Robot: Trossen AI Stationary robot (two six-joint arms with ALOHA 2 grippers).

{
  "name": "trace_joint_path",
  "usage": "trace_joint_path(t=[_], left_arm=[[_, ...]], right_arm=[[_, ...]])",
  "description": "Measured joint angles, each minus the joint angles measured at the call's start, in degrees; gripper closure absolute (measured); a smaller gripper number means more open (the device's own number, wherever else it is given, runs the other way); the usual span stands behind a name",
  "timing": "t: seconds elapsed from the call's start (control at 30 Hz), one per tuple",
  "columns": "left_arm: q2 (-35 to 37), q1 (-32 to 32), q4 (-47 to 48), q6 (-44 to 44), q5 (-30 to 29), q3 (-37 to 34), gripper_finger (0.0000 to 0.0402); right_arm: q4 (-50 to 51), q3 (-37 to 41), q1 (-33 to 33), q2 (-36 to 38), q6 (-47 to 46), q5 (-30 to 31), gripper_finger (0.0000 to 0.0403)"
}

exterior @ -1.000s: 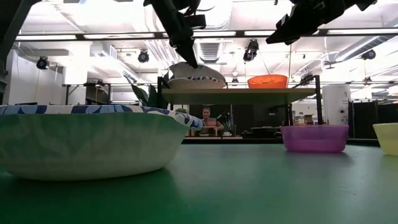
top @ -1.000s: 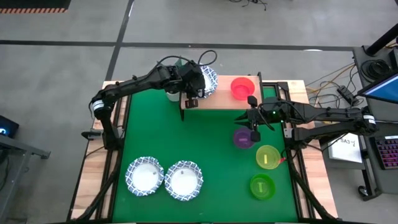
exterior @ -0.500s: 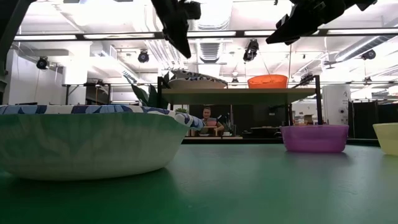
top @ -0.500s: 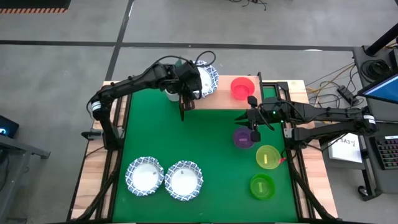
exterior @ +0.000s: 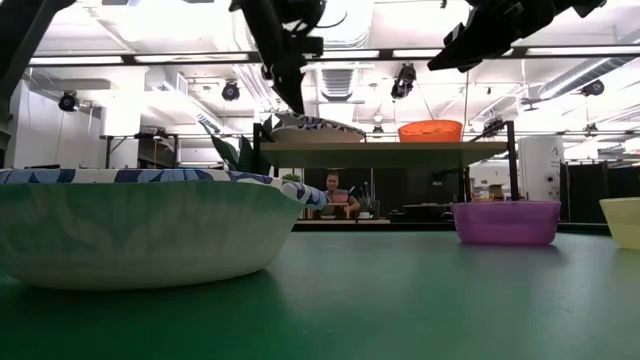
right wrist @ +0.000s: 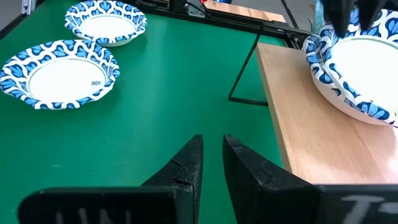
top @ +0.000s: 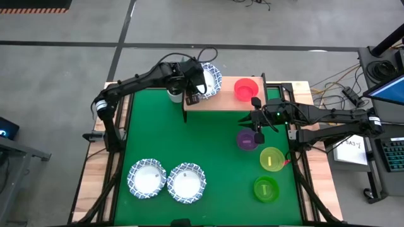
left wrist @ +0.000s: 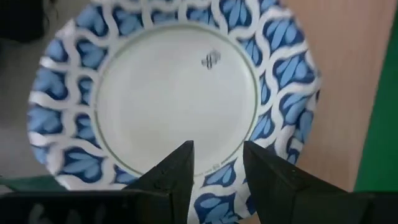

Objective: Place and stack bowls onto a shelf
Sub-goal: Stack the white patterned bowl on top of the white patterned bowl on the shelf

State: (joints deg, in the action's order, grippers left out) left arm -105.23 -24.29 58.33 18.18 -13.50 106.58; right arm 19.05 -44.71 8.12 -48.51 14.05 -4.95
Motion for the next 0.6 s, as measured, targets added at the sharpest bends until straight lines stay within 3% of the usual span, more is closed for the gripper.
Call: trace_joint_path(t=[0.13, 0.3, 0.6], left_arm=[[-0.8, -0.1, 0.3, -2.1, 0.8, -1.1, 0.029], [-0.9, 0.9, 0.7, -5.4, 9.1, -1.2, 0.0303], [0.3, 2.1, 1.1, -6.9, 9.5, 1.5, 0.0315]], right_arm=[[0.0, 0.0, 0.0, 0.0, 0.0, 0.0, 0.0351], [0.0, 0.0, 0.0, -0.3, 0.1, 0.0, 0.0351], [-0.5, 0.0, 0.0, -0.5, 0.0, 0.0, 0.0351]])
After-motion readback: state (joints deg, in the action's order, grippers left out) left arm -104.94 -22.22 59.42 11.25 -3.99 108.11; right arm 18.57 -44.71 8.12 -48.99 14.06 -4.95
